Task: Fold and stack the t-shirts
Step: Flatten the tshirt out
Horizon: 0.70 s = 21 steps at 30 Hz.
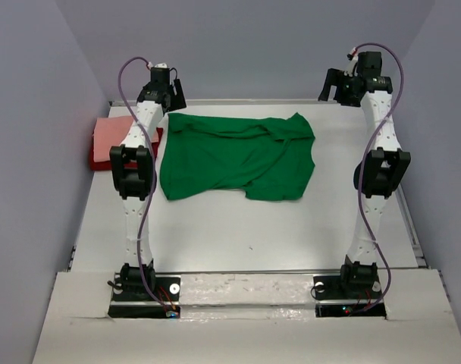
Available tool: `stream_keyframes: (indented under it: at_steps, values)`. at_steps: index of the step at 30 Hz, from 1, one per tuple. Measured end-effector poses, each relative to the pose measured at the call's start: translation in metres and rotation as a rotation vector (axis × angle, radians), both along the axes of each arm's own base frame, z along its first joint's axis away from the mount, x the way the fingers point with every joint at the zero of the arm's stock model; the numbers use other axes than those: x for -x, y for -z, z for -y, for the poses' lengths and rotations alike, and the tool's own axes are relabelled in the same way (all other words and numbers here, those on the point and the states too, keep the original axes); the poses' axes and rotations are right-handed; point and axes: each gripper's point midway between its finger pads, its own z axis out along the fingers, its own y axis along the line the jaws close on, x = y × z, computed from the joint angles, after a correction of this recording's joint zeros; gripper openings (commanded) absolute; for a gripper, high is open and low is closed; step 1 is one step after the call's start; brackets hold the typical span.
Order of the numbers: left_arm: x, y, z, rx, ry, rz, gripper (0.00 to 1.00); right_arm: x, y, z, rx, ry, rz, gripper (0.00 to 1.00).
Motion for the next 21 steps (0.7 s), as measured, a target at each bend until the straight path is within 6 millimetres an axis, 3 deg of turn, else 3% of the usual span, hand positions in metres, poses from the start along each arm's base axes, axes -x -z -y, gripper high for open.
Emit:
stream_keyframes:
  at_steps: [3,8,10,12,15,18,21]
  values:
    - [0.000,-0.002,0.000,0.006,-0.004,0.005,0.99,0.000,-0.003,-0.001,-0.011,-0.004,0.005,1.00]
    - [0.005,-0.029,-0.004,0.004,-0.014,0.045,0.99,0.016,-0.002,-0.010,0.035,0.017,-0.033,1.00]
    - [0.019,-0.049,-0.006,0.006,-0.025,0.066,0.99,0.040,-0.005,-0.028,0.071,0.007,-0.061,1.00]
    - [0.038,-0.064,-0.005,0.004,-0.033,0.069,0.99,0.075,-0.011,-0.060,0.085,-0.038,-0.071,1.00]
    - [0.084,-0.083,0.000,0.013,-0.038,0.076,0.99,0.147,-0.025,-0.110,0.036,-0.141,-0.061,0.98]
    - [0.134,-0.092,0.012,0.057,-0.021,0.075,0.99,0.206,-0.035,-0.119,-0.032,-0.182,-0.023,0.96]
    - [0.174,-0.093,0.025,0.108,0.008,0.070,0.99,0.238,-0.031,-0.109,-0.085,-0.148,-0.018,0.99]
